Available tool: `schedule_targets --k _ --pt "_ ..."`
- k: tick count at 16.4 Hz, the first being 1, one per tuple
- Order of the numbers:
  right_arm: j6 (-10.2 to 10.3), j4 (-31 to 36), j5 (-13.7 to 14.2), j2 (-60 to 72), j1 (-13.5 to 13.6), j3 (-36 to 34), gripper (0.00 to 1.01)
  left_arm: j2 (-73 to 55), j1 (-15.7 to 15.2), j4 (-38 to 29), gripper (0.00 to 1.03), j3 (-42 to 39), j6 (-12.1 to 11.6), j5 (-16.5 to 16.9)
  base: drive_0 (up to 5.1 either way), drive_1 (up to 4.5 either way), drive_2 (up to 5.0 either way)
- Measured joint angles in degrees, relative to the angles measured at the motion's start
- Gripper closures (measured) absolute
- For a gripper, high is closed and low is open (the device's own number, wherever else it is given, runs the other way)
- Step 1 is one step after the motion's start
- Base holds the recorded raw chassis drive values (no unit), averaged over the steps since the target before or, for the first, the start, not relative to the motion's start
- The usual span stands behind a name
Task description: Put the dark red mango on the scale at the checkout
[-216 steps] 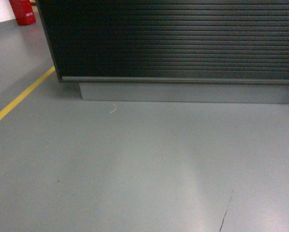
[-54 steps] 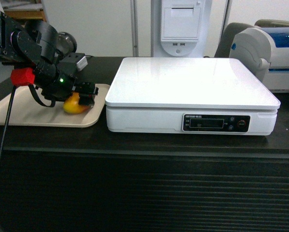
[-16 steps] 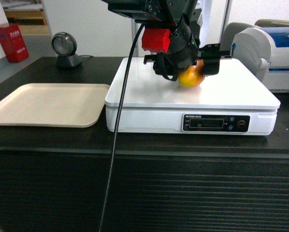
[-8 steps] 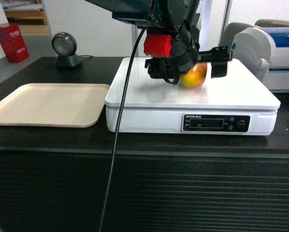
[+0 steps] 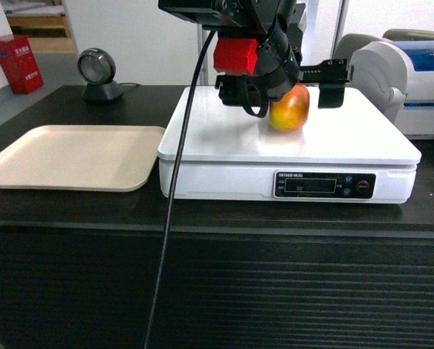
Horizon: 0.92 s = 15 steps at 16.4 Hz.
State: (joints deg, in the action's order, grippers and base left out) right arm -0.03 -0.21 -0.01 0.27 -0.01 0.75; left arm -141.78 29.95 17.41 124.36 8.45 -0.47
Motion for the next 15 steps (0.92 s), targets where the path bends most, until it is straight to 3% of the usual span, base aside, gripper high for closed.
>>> schedule_targets --k 5,9,12,15 --pt "0.0 0.0 0.0 0.0 0.0 0.0 0.03 10.0 0.1 -9.6 0.05 -11.7 -7.9 -2.5 0.0 0.0 0.0" --pt "0.0 0.0 0.0 0.0 0.0 0.0 0.03 24.9 0.2 -22.2 0.05 -30.4 -16.6 -2.9 0.0 0.0 0.0" --pt "0.0 0.0 0.0 0.0 0.0 0.0 0.03 34.8 -3.1 -29.8 0.05 -44.4 -20.1 3.8 0.0 0.0 0.0" --pt "0.0 0.0 0.0 0.0 0.0 0.0 0.03 44.5 -9.8 -36.5 0.05 -57.6 -22.1 7.9 0.0 0.0 0.0"
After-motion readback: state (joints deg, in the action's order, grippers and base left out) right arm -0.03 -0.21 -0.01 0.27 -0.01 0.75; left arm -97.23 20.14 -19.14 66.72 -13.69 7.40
